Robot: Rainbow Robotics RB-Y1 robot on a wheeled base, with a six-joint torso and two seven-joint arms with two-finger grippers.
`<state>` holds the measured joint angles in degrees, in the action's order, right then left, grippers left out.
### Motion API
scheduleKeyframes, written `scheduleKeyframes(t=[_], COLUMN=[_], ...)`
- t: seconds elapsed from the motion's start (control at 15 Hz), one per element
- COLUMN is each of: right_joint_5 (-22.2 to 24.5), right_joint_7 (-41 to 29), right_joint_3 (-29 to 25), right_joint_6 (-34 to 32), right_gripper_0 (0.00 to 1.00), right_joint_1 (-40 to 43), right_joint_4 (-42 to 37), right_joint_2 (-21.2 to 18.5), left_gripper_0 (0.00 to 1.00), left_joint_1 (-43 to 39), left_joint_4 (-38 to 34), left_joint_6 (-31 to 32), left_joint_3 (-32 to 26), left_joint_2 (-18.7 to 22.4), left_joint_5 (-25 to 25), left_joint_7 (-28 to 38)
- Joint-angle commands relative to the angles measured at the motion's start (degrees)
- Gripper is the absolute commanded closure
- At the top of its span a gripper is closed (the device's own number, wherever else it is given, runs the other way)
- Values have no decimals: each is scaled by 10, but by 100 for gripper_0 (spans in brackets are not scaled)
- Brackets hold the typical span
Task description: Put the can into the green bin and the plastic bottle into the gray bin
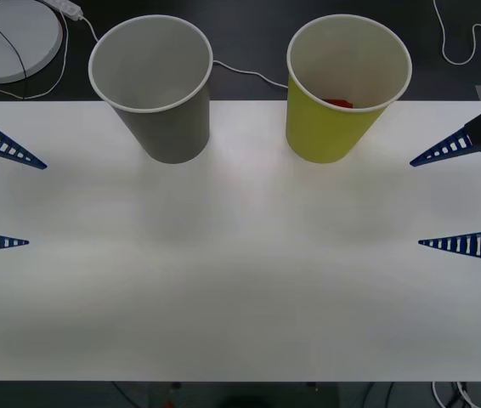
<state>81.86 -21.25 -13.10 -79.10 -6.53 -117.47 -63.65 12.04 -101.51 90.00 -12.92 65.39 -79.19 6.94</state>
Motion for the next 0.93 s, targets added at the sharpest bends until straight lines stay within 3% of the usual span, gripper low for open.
scheduleKeyframes(t=[0.07, 0.93], right_joint_5=[-4, 1], right_joint_7=[14, 59], right_joint_3=[-13, -19], right_joint_6=[12, 23], right_gripper_0=[0, 0], right_joint_1=[35, 73], right_joint_4=[6, 36], right_joint_2=[0, 12], left_gripper_0=[0, 0], left_joint_1=[0, 0], left_joint_4=[0, 0], left_joint_6=[0, 0], left_joint_3=[0, 0], left_joint_2=[0, 0], left_joint_5=[0, 0], left_joint_7=[0, 0])
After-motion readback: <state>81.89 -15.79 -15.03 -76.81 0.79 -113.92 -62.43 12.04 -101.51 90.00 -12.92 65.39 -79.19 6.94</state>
